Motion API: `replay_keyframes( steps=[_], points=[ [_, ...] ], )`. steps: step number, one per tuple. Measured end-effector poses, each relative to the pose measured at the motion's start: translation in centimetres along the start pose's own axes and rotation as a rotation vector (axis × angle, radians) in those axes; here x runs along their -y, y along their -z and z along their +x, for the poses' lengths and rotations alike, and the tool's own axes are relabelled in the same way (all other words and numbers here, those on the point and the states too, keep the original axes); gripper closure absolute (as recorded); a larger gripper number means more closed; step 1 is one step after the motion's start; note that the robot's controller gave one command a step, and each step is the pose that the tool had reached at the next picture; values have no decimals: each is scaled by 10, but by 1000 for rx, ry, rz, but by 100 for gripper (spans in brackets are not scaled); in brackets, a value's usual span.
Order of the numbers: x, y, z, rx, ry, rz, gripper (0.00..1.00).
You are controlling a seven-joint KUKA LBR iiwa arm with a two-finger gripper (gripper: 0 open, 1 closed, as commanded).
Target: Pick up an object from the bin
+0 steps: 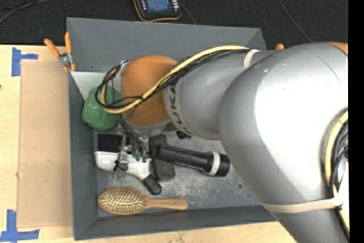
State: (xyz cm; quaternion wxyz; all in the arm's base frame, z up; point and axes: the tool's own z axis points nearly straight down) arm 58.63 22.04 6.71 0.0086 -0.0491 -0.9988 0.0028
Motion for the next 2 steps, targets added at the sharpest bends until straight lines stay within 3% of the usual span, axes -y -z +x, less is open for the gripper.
replay_keyframes(
  steps=[1, 2],
  points=[
    [4, 1, 16, 20, -449, -13, 0],
    [-15, 2, 48, 2, 67, 2, 100]
  ],
)
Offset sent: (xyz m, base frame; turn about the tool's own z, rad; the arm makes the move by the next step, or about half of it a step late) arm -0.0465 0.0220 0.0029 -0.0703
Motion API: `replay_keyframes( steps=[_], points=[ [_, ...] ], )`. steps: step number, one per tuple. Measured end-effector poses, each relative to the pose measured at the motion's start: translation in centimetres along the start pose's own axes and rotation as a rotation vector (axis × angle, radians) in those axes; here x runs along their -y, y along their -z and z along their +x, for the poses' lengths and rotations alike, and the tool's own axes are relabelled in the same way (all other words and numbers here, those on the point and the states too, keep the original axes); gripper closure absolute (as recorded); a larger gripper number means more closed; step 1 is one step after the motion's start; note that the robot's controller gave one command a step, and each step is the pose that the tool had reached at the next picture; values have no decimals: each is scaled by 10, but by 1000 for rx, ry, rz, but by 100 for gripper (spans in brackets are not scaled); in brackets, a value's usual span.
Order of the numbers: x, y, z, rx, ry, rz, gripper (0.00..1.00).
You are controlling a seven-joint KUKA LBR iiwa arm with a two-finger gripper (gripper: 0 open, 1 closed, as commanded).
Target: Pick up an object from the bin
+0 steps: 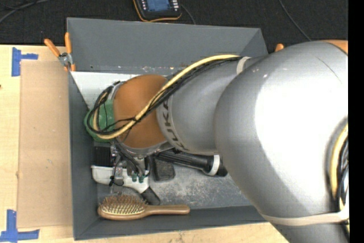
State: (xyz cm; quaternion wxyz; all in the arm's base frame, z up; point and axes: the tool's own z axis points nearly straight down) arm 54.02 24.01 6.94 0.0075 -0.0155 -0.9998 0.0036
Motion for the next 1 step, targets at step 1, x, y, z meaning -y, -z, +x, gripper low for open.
replay_keyframes(
  steps=[1],
  points=[
    [0, 0, 0, 0, -1, 0, 100]
  ],
)
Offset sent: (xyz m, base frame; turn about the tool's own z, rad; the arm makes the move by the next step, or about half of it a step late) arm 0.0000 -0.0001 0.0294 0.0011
